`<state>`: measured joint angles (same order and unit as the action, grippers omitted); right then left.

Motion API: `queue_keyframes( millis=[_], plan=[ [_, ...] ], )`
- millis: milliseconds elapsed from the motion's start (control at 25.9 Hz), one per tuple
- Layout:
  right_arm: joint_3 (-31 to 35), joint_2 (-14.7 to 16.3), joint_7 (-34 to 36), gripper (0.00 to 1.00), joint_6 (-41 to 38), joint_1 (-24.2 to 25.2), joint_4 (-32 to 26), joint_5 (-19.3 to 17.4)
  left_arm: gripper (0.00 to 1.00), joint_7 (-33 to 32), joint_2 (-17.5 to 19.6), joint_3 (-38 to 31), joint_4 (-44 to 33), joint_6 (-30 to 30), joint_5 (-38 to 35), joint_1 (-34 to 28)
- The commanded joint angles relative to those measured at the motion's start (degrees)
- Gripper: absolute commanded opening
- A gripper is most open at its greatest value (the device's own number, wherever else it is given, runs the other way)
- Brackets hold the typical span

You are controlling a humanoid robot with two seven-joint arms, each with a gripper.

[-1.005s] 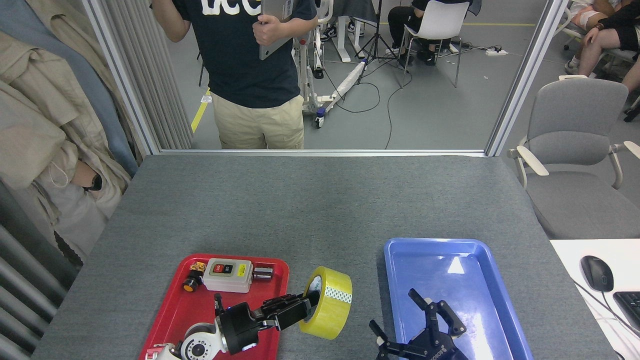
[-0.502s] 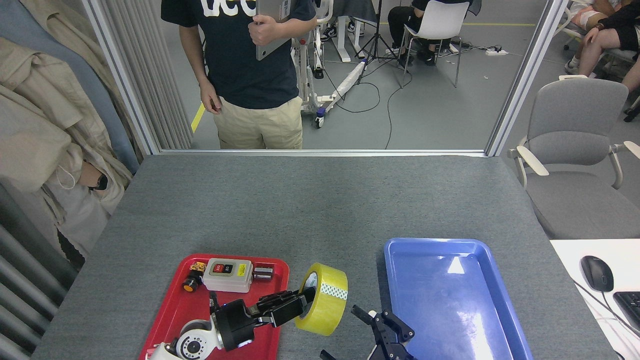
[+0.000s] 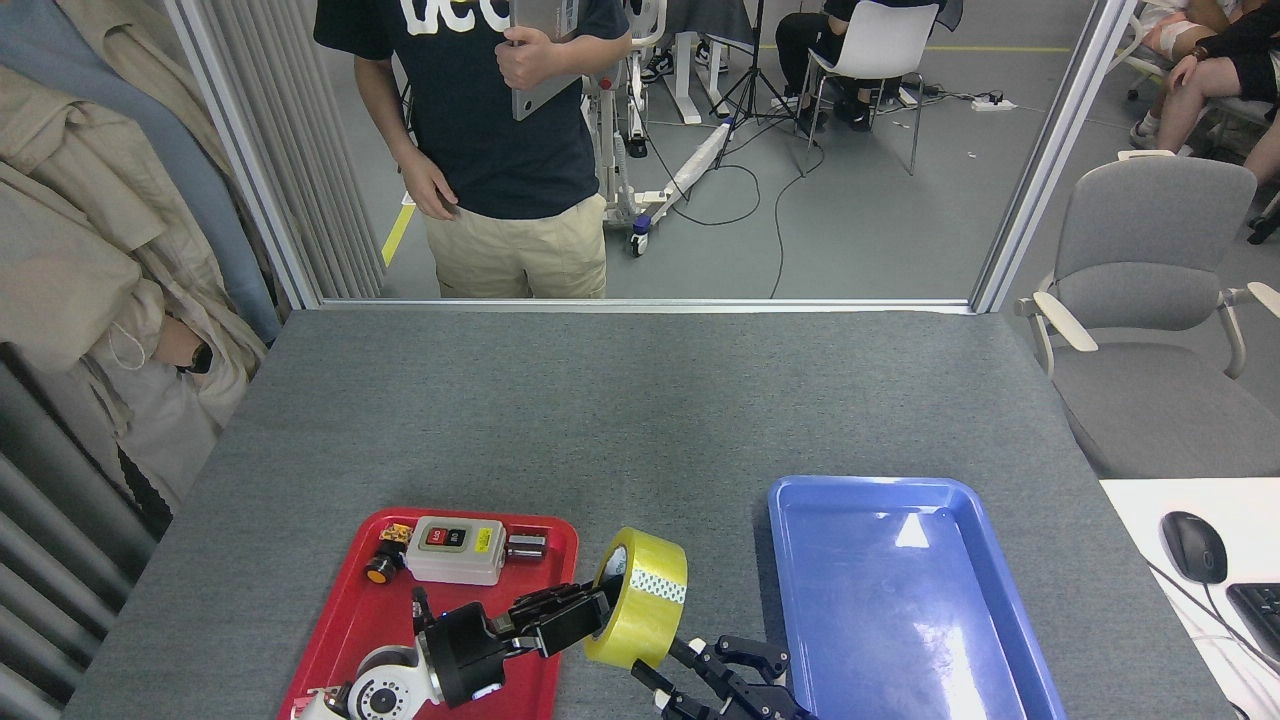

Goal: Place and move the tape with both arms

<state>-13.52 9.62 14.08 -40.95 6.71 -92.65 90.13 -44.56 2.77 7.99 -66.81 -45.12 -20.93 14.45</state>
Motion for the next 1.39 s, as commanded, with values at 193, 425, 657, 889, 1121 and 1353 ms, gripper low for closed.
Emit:
queue_keyframes(
  millis=[193,425,657,889,1121,1353],
  plan=[
    [-0.28,0.05,0.16,0.00,0.78,0.58,-0.51,-0.04,1.00,1.94,-0.04,-2.01,-0.87,0.12,0.28,-0.48],
    [-0.19,0.31,0.25,0.00,1.75,0.58,-0.60,-0.22,1.00,6.42,0.75,-4.29,-0.95,0.12,6.69,-1.62],
    [0.77,0.92,-0.98,0.00,17.83,0.06,-0.69,-0.31,1.00,28.30,3.21,-8.95,-1.13,0.12,-16.41,-3.64],
    [4.82,2.68,-12.84,0.00,37.51,-1.00,-0.16,-1.54,1.00,43.24,3.21,-9.57,-13.08,11.71,-46.82,-10.05],
    [7.63,3.82,-25.59,0.00,46.66,-1.17,0.28,-1.71,1.00,52.74,3.12,3.17,-22.05,48.19,-64.32,-18.49],
    [8.33,3.47,-32.53,0.00,48.68,-1.26,2.13,-1.89,1.00,43.77,5.32,3.79,-24.86,47.76,-64.15,-18.58]
  ],
)
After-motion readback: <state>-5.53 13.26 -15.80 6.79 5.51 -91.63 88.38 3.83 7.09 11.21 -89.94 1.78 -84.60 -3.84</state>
